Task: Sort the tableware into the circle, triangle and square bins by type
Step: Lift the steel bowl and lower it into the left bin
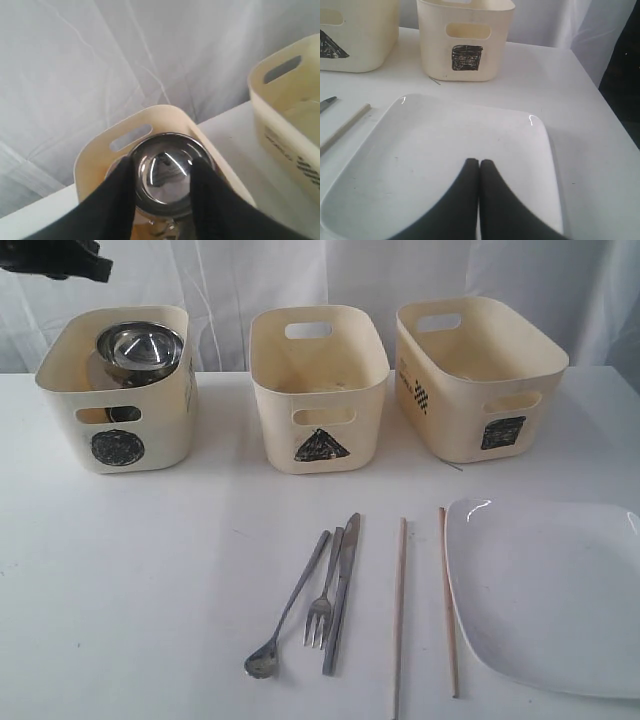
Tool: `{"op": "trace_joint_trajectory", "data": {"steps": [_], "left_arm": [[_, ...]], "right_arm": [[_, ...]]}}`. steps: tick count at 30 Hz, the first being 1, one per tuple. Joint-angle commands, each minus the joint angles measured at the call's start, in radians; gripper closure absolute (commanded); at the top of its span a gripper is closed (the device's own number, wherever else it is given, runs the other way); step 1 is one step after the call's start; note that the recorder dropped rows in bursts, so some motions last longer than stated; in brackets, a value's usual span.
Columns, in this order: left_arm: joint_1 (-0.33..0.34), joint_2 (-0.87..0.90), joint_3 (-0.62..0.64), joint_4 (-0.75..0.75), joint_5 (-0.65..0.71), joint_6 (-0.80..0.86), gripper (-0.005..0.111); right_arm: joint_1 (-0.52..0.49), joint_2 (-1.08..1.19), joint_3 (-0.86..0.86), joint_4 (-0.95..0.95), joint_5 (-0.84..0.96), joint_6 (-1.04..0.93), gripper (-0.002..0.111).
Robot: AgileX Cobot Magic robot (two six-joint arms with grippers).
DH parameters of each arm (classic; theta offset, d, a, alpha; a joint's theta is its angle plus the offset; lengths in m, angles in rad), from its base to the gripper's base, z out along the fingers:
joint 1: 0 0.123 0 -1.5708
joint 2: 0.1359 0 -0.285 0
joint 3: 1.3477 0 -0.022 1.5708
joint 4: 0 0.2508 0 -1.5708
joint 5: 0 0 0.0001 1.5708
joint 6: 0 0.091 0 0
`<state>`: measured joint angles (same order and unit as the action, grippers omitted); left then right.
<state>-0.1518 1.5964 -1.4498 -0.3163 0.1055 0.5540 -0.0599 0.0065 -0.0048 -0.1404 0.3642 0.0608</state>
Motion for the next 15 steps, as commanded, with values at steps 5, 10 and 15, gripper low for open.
{"op": "trace_joint_trajectory", "data": {"steps": [5, 10, 15], "left_arm": [[0.000, -0.129, 0.000, 0.128, 0.599, -0.063, 0.107], [0.000, -0.121, 0.106, 0.144, 0.711, -0.140, 0.107], [0.000, -0.123, 0.211, 0.181, 0.668, -0.245, 0.107]], "right_arm": [[0.002, -0.006, 0.005, -0.010, -0.010, 0.004, 0.108], [0.002, -0.006, 0.005, -0.010, -0.010, 0.004, 0.108], [0.002, -0.006, 0.005, -0.010, -0.010, 0.004, 0.108]]}}
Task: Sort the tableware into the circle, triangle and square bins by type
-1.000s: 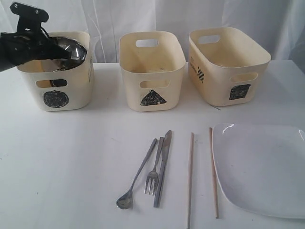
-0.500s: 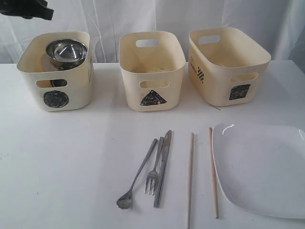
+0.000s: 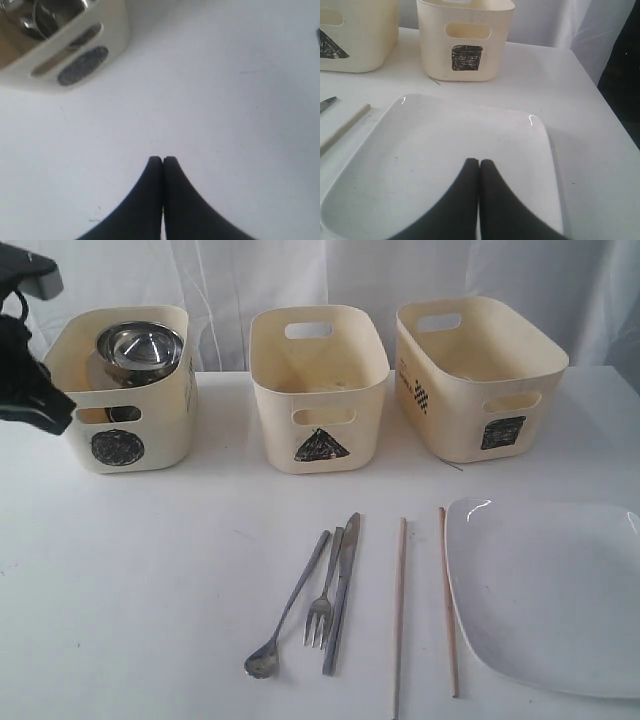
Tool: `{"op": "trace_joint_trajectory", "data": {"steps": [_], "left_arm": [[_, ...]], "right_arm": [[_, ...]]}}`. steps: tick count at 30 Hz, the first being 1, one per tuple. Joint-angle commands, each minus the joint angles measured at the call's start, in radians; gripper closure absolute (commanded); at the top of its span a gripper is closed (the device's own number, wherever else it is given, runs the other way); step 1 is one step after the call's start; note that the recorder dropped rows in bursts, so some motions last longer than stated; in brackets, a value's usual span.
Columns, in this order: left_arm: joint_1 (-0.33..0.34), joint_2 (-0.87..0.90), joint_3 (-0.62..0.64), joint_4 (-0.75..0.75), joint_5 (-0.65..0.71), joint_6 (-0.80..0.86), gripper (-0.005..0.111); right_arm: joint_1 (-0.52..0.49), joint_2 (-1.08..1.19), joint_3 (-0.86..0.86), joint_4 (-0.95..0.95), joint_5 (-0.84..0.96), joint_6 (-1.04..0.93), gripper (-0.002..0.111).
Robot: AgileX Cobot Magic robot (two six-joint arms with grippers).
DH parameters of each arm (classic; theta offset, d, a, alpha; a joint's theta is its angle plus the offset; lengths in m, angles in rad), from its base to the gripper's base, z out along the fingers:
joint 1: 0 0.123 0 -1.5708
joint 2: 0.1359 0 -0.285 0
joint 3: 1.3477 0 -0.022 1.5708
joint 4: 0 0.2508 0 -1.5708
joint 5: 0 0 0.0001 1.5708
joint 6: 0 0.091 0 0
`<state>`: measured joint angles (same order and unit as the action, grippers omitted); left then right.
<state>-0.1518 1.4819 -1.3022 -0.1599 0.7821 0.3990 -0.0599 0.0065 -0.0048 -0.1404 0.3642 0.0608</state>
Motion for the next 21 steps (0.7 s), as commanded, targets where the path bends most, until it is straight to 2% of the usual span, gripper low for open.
{"op": "trace_joint_trajectory", "data": {"steps": [1, 8, 14, 21], "left_arm": [[0.000, -0.011, 0.072, 0.035, -0.008, -0.105, 0.107], [0.000, -0.155, 0.127, 0.145, -0.058, -0.272, 0.107], [0.000, -0.357, 0.198, 0.151, -0.252, -0.381, 0.107], [0.000, -0.553, 0.315, 0.151, -0.447, -0.380, 0.107]], "right_arm": [[0.002, -0.006, 0.005, -0.010, -0.010, 0.004, 0.108], [0.002, -0.006, 0.005, -0.010, -0.010, 0.004, 0.108], [0.002, -0.006, 0.005, -0.010, -0.010, 0.004, 0.108], [0.002, -0.006, 0.005, -0.010, -0.010, 0.004, 0.108]]}}
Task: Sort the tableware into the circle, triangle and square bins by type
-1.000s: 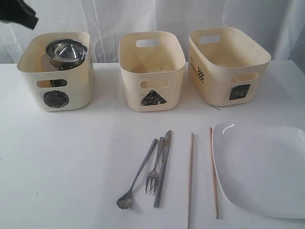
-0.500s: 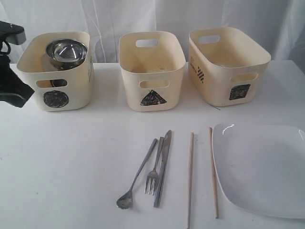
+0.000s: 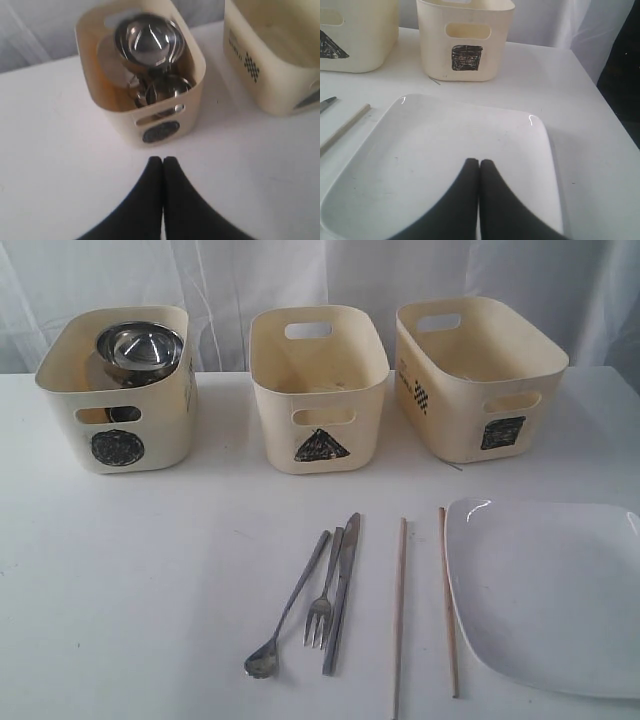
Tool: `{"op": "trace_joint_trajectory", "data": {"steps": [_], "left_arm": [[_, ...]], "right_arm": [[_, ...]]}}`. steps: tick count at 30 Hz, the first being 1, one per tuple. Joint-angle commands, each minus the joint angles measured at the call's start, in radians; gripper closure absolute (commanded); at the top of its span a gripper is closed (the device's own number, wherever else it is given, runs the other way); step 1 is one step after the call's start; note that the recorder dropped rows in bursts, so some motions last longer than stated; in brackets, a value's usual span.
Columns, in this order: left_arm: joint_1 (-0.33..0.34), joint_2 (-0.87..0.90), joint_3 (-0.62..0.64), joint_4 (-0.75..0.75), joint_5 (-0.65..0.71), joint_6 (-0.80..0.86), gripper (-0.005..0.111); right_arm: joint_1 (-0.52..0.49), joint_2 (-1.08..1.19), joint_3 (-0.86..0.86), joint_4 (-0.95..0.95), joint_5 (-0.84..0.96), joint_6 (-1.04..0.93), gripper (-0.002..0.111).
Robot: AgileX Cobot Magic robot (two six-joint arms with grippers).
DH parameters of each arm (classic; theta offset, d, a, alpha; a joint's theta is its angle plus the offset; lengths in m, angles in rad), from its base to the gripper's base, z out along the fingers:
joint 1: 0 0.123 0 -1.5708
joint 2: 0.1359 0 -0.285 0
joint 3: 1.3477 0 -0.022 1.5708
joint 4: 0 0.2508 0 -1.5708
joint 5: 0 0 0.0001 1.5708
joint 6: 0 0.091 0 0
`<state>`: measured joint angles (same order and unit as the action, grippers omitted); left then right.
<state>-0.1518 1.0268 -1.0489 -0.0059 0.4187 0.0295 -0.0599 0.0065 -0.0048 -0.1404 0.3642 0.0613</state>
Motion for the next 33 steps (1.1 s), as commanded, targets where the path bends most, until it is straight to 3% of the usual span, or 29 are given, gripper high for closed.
{"op": "trace_joint_trajectory", "data": {"steps": [1, 6, 12, 15, 24, 26, 28, 33], "left_arm": [[0.000, -0.116, 0.079, -0.003, -0.084, -0.003, 0.107], [0.000, -0.218, 0.211, 0.006, -0.055, 0.011, 0.107], [0.000, -0.408, 0.376, -0.069, -0.209, 0.011, 0.107], [0.000, -0.504, 0.402, -0.106, -0.220, 0.011, 0.107], [0.000, -0.592, 0.406, -0.065, -0.054, 0.013, 0.107], [0.004, -0.595, 0.406, 0.087, -0.006, 0.013, 0.107], [0.004, -0.595, 0.406, 0.205, 0.105, -0.001, 0.107], [0.004, -0.595, 0.417, 0.277, 0.373, -0.183, 0.107]], "right_arm": [[0.002, -0.006, 0.005, -0.010, -0.010, 0.003, 0.108], [0.002, -0.006, 0.005, -0.010, -0.010, 0.003, 0.108], [0.002, -0.006, 0.005, -0.010, -0.010, 0.003, 0.108], [0.002, -0.006, 0.005, -0.010, -0.010, 0.003, 0.108], [0.002, -0.006, 0.005, -0.010, -0.012, 0.003, 0.108], [0.002, -0.006, 0.005, -0.010, -0.012, 0.003, 0.108], [0.002, -0.006, 0.005, -0.010, -0.012, 0.003, 0.108], [0.002, -0.006, 0.005, -0.010, -0.010, 0.003, 0.108]]}}
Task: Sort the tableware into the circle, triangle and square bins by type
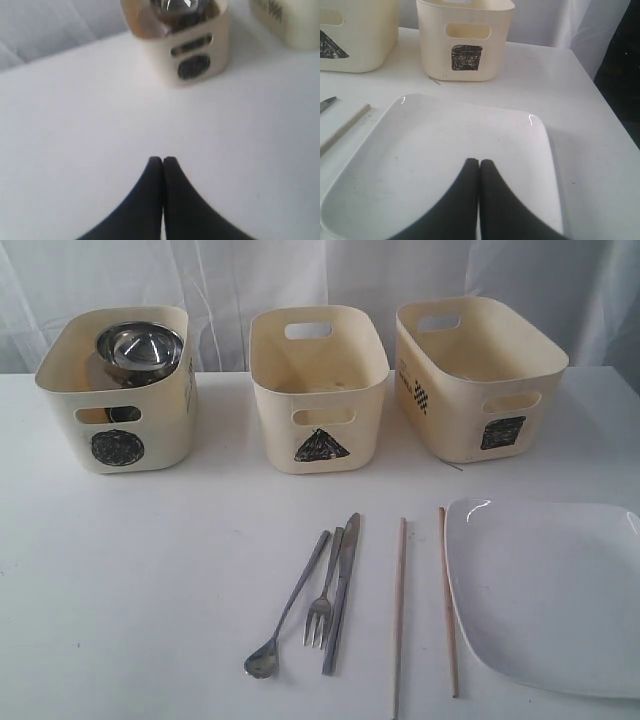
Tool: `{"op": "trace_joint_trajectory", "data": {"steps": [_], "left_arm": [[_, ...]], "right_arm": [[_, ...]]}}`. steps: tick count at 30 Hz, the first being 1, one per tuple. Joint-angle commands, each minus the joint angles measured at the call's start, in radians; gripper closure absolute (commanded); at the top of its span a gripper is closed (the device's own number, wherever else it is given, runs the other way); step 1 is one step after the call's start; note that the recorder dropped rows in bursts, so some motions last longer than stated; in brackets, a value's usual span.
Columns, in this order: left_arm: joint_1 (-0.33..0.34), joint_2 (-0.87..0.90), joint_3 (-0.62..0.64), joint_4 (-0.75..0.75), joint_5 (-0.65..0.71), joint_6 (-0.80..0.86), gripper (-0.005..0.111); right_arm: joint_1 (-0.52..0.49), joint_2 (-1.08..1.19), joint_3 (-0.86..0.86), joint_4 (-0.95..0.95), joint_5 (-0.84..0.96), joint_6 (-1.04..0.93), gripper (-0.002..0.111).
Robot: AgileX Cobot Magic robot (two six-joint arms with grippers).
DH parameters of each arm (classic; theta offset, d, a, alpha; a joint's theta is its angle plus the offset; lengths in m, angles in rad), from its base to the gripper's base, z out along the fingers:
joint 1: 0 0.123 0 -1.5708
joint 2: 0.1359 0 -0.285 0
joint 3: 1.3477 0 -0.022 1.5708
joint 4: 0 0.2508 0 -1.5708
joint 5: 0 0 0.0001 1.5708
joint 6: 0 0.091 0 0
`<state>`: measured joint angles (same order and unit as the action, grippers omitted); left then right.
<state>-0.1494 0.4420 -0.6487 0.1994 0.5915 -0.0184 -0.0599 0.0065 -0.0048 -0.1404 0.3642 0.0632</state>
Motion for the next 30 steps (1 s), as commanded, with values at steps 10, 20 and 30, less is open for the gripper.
{"op": "trace_joint_trajectory", "data": {"steps": [10, 20, 30], "left_arm": [[0.010, -0.161, 0.527, 0.418, -0.351, -0.776, 0.107], [0.069, -0.442, 0.649, 0.505, -0.488, -0.706, 0.107], [0.226, -0.442, 0.649, 0.510, -1.074, -0.846, 0.107]], "right_arm": [[0.002, -0.006, 0.005, -0.010, -0.012, 0.001, 0.108], [0.002, -0.006, 0.005, -0.010, -0.010, 0.001, 0.108], [0.002, -0.006, 0.005, -0.010, -0.012, 0.001, 0.108]]}}
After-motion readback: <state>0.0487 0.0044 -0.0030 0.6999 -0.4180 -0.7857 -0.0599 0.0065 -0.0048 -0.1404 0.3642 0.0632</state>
